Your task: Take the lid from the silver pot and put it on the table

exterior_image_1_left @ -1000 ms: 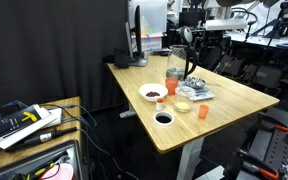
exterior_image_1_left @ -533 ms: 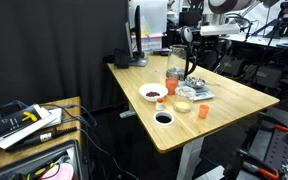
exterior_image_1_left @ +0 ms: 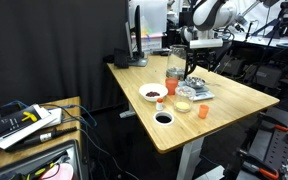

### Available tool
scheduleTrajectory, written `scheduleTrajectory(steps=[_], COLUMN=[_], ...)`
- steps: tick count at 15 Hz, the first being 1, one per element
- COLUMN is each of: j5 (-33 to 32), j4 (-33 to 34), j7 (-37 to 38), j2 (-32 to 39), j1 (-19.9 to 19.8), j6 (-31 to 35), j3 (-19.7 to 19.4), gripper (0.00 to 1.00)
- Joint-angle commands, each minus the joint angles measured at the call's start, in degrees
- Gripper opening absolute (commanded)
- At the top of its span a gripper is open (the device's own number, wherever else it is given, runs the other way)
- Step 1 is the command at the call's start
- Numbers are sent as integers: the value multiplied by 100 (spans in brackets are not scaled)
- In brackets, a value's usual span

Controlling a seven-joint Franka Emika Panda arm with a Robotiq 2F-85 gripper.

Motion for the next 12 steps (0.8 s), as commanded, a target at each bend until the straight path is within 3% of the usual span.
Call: scheduleTrajectory(steps=[1, 10, 11, 12], j5=[406, 938, 947, 966], j4=[533, 1263, 1310, 1353], j7=[-124, -144, -126, -113], j2=[427, 1058, 1095, 1131], j1=[80, 30, 42, 44], j6=[-397, -953, -1019, -1068], j3=[-168, -277, -285, -290], gripper=[100, 100, 90, 88])
